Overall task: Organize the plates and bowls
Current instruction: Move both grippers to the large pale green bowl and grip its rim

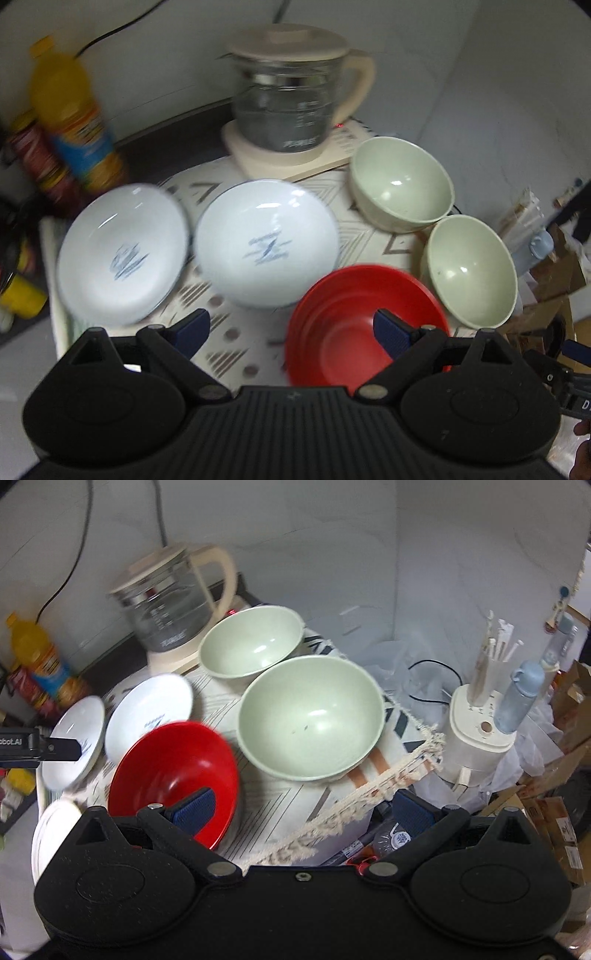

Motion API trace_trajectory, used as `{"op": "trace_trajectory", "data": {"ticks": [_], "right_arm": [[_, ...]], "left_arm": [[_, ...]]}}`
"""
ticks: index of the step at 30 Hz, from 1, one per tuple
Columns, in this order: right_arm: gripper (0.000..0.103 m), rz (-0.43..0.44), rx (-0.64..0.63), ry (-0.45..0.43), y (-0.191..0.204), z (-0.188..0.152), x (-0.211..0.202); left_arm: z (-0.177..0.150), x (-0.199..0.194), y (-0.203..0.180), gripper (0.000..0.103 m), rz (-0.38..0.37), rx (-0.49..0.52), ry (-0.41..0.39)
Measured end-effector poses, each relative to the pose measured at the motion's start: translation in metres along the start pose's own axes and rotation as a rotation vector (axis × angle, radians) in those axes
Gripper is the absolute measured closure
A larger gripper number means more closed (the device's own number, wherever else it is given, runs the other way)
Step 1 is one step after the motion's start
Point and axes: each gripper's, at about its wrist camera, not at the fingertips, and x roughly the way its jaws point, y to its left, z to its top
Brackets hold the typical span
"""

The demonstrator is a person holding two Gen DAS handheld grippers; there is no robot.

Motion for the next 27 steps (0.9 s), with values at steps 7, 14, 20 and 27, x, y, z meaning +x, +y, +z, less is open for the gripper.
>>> {"op": "trace_trajectory", "data": {"ticks": [7,14,20,27], "right_arm": [[0.0,-0.021,0.064,-0.013,-0.023,0.009,0.007],[0.016,-0.03,0.099,-0.004,-0.044,0.016,0.022],[0.025,-0.028,0.125,0.003,-0.065,0.023,0.033],[0.053,0.09,0.175,0.054,-0.095,0.036,0.053]], "left_arm": [[0.026,0.024,-0.036,0.009,-0.055,0.096,0.025],[0.04,0.044,-0.072,0.009,-0.093,0.161,0.044],[0.053,0.06,-0.101,0.01,-0.14,0.194,0.054],[0.065,0.085,-0.13,0.023,-0.115,0.197,0.081]]}}
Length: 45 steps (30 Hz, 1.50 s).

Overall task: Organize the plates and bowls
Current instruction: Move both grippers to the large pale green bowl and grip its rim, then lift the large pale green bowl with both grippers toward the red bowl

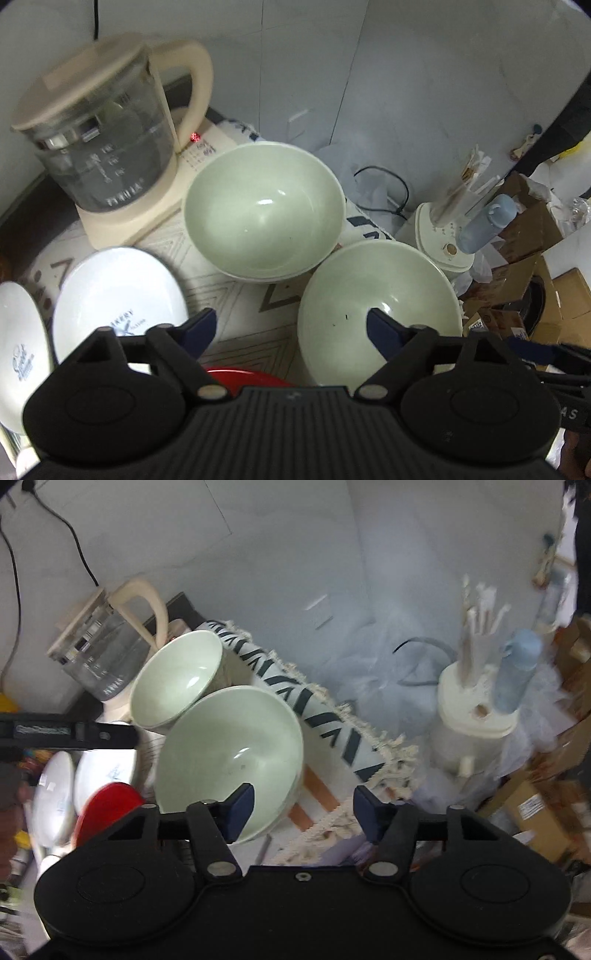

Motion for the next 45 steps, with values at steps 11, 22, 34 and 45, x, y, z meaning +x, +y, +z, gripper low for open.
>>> {"op": "trace_trajectory", "data": {"ticks": [11,22,34,45], "right_arm": [[0.073,0.074,-0.033,0.117,-0.001,0.014,0.049],[0.087,0.051,-0.077,0.159,-0.001,0.015,0.084],[0.089,0.048,-0.14,0.107,0.007,0.031,0.069],[0.088,0.04,-0.249,0.027,0.031,0.048,0.04]], "left_arm": [[0.002,0.051,-0.001,0.053,0.018,-0.062,0.104],[-0.002,0.079,0.002,0.086,-0.007,-0.119,0.142],[-0.003,0.058,0.001,0.088,-0.016,-0.15,0.092],[0.003,0.018,0.007,0.088,-0.019,-0.218,0.011]]}}
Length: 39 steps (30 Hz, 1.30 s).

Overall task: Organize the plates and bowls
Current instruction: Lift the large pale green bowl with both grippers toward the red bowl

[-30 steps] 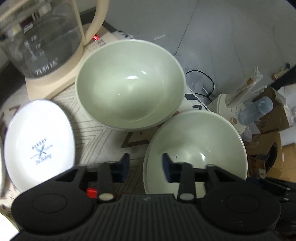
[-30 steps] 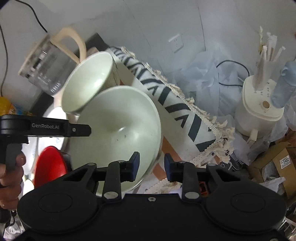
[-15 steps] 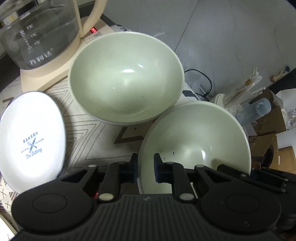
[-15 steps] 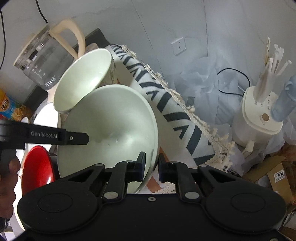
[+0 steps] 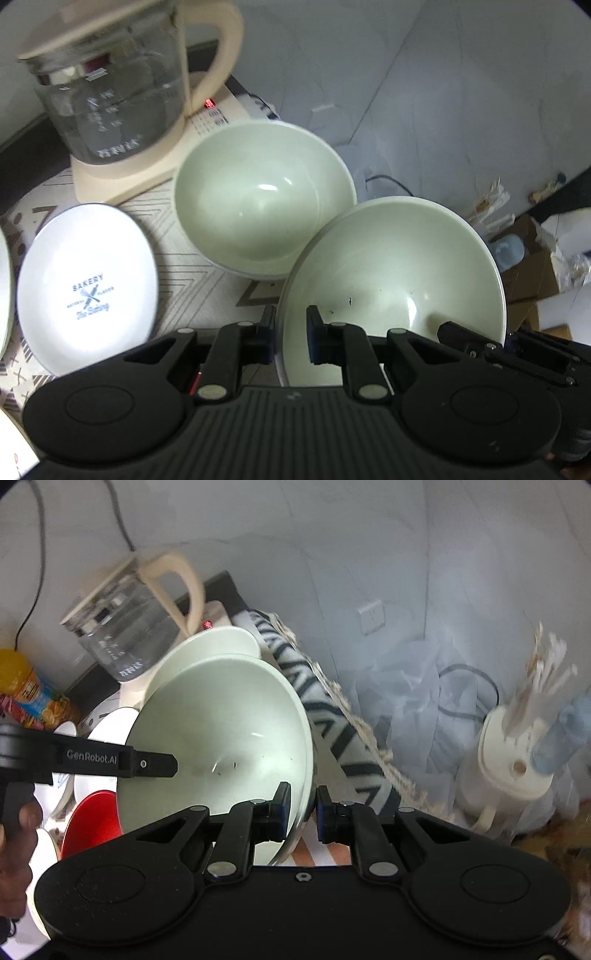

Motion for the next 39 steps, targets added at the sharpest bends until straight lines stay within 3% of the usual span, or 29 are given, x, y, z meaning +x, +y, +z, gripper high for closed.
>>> {"op": "trace_trajectory", "data": {"ticks": [6,21,39], "right_arm": [[0.088,0.042,-0.048,-0.023,0.011,0.014,-0.012],[0.088,0.174,-0.191,-0.002,0.063,0.028,-0.021],[0.088,0.311,-0.389,0.067,0.135,0.019,-0.01]], "left_arm": [[-0.001,-0.029,0.007,0.088,0.015,-0.044,-0.056],[-0.033,-0.084,0.051,0.087,0.077,-0.263,-0.147],[-0.085,-0.116,0.109,0.087,0.174,-0.493,-0.183]]}}
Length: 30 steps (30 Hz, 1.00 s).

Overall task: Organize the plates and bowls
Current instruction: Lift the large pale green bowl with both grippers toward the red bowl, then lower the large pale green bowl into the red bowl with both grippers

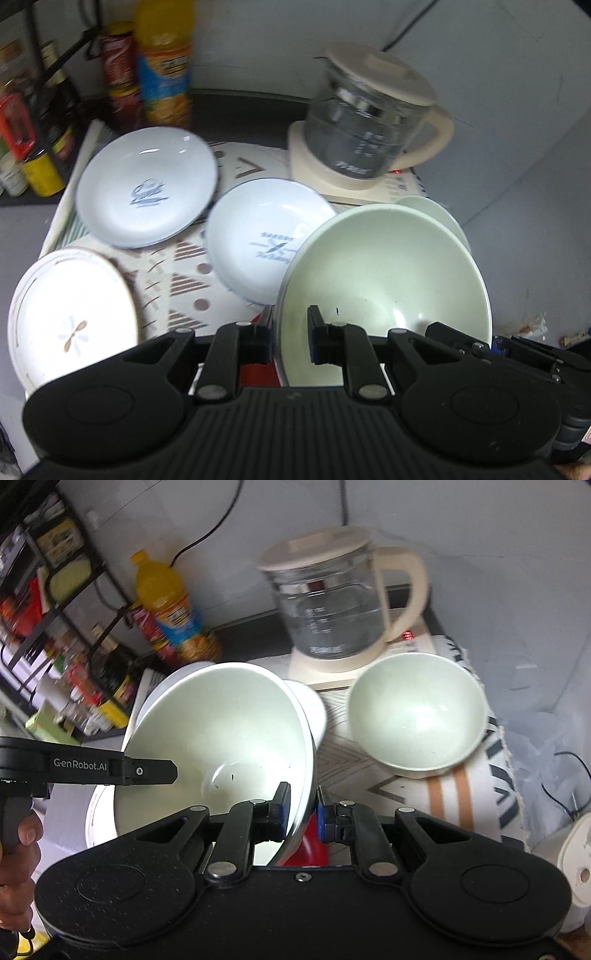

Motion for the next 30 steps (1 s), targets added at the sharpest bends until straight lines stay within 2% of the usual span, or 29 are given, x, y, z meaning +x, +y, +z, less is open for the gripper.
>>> {"op": "trace_trajectory", "data": {"ticks": [10,19,30], "right_arm": [[0.088,0.036,-0.078,0.056,0.021,-0.003,0.022],[0.089,0.016,-0.124,0.088,0.026,-0.014,0.043],[0.092,-0.056,-0.134,0.039,0.023,-0.011,0.044]], "left_arm": [[-0.017,0.005,0.033,0.087,0.022,-0.088,0.034],[-0.032,0.026,0.047,0.087,0.01,-0.145,0.104],[-0.036,0.036,0.041,0.087,-0.05,-0.142,0.145]]}}
